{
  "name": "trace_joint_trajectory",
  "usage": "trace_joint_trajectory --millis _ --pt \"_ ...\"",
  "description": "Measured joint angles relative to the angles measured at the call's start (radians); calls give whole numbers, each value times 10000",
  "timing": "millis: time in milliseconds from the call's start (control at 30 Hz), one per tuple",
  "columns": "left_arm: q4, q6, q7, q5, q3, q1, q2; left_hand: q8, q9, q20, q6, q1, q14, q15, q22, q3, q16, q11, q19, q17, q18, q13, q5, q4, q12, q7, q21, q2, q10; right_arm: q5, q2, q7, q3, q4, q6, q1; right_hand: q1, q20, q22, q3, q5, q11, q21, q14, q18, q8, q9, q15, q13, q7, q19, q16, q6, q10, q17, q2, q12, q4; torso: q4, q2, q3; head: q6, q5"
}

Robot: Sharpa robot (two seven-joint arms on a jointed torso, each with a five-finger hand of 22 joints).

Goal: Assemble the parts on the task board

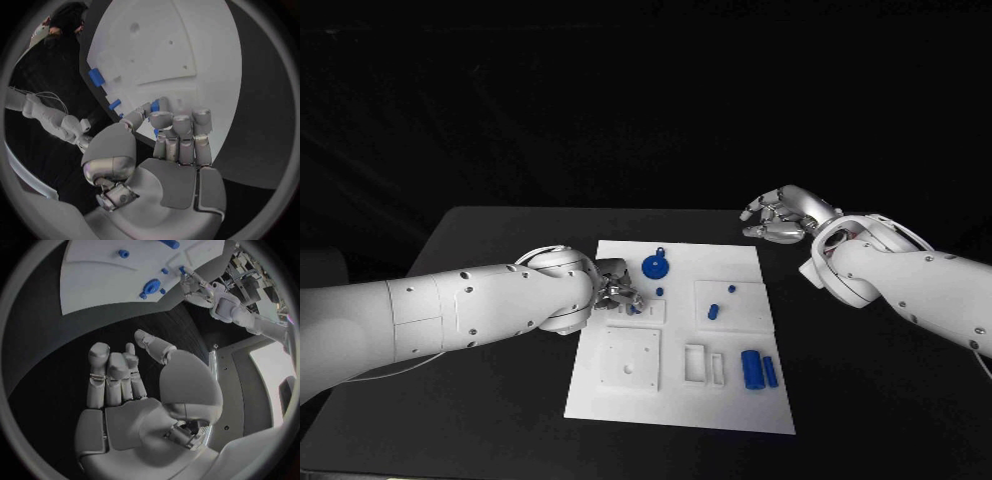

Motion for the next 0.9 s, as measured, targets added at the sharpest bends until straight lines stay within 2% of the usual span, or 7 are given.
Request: trace_joint_trajectory --millis 900 --pt "-34 180 -48 -82 17 2 -5 12 -1 0 1 -13 -19 -20 -3 22 0 17 -1 -1 0 9 -40 22 0 -1 0 13 -17 3 -3 2 1 29 3 0 -40 33 -3 0 8 0 0 0 0 0 0 0 -8 -13 -2 0 13 0 -2 -40 -7 0 -2 1 -4 -12 6"
